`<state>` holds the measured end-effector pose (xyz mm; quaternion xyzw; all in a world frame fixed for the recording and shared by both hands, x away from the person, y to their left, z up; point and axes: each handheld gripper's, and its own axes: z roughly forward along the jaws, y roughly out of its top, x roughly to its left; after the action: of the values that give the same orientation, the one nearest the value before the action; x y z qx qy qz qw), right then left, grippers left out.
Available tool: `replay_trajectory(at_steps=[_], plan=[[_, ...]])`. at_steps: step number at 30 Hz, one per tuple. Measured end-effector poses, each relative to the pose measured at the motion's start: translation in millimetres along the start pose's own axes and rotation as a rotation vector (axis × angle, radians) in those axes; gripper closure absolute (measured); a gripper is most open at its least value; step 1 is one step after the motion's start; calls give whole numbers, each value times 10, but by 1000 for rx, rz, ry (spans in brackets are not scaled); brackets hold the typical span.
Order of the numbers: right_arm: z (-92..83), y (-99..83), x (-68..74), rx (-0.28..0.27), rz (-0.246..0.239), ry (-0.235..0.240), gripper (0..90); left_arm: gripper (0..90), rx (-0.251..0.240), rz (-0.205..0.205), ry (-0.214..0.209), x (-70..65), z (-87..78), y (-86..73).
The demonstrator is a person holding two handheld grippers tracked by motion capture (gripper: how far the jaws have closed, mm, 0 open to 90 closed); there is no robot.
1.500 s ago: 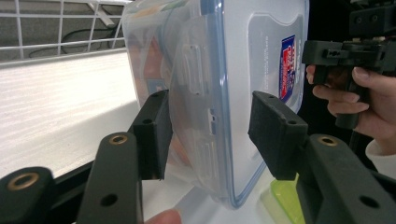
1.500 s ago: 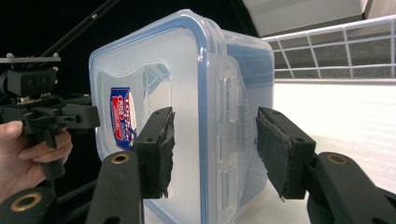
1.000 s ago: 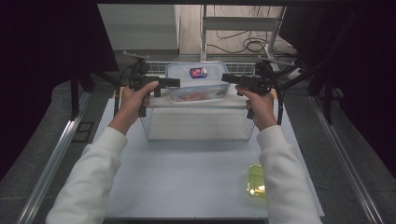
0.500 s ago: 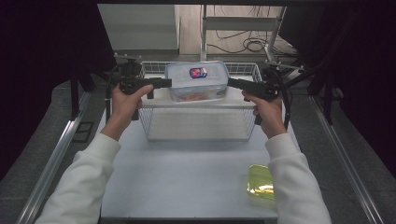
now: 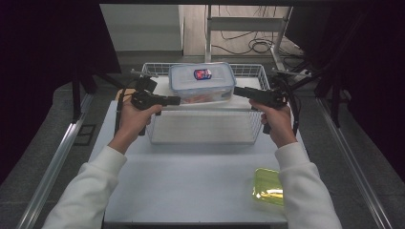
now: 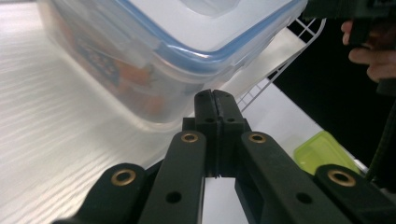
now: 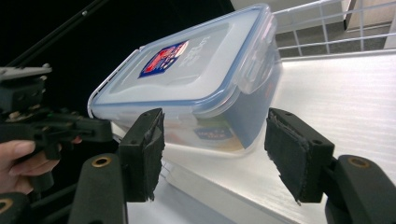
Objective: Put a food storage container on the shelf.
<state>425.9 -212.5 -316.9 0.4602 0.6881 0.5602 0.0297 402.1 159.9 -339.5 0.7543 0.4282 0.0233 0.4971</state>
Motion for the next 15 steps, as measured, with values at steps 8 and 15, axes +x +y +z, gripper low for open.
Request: replay_trajectory(at_steps=[8, 15], plan=[[4, -10, 0, 13, -21, 12, 365, 900, -17, -38, -1, 96, 24, 15], [-4, -53, -19, 18, -23, 21, 358, 900, -18, -37, -6, 63, -14, -11]])
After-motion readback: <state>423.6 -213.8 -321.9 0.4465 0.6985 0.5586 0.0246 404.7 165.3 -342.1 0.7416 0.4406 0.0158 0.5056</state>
